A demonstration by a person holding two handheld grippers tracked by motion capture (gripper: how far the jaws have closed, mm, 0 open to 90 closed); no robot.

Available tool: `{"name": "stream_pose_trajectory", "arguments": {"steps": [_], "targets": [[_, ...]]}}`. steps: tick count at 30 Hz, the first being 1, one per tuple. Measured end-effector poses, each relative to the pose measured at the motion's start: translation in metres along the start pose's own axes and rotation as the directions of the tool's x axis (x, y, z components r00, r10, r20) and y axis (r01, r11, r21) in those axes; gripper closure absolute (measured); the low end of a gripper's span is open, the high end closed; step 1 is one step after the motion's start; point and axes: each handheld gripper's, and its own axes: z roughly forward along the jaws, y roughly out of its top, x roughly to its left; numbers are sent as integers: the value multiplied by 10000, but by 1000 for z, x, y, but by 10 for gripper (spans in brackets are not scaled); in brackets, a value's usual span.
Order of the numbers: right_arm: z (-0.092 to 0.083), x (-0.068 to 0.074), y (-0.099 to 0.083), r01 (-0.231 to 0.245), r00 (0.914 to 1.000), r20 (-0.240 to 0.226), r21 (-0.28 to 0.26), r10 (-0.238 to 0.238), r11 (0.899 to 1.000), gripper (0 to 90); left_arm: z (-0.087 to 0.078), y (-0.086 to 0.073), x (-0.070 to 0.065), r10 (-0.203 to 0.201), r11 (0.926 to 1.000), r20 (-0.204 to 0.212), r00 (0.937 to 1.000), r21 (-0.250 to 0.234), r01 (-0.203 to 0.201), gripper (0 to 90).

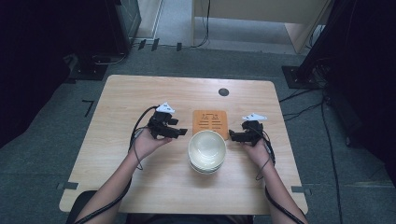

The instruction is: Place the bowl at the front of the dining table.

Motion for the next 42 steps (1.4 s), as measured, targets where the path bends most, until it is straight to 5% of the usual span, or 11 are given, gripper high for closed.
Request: {"name": "stream_pose_trajectory", "arguments": {"steps": [42], "targets": [[0,0,0,28,10000,-27,-5,-28,10000,80,-1,30,-5,271,9995,694,9972,138,-282,363]]}}
